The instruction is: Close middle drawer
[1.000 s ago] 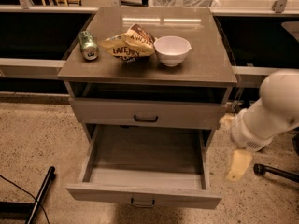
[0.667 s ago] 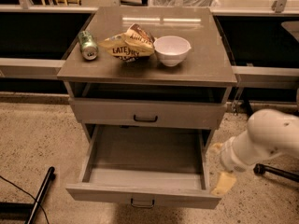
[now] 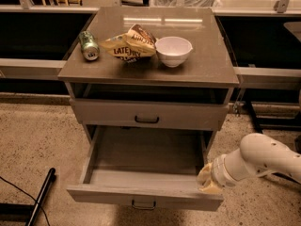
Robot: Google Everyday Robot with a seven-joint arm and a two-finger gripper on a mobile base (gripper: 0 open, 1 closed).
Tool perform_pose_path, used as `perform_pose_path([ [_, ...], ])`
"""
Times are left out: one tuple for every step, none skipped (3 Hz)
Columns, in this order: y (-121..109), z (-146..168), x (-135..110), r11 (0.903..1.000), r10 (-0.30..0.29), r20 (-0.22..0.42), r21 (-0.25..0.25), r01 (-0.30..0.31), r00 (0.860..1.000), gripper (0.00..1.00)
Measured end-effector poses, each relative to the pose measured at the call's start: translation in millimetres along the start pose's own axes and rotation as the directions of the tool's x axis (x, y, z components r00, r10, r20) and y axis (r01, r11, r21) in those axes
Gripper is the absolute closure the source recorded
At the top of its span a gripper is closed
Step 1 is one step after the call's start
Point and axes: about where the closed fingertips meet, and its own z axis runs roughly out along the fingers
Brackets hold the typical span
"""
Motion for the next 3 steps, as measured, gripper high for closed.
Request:
perform_pose_path([
  [1.5,3.2,0.6,0.9997,-0.022,0.003,-0.006,0.023,1.000,0.89],
  [6.7,12.3,2.7,0.9995,-0.016,0.013,-0.028,0.017,1.000,1.00],
  [7.0,13.0,2.7,0.9994,-0.016,0.014,-0.030,0.016,1.000,1.00],
])
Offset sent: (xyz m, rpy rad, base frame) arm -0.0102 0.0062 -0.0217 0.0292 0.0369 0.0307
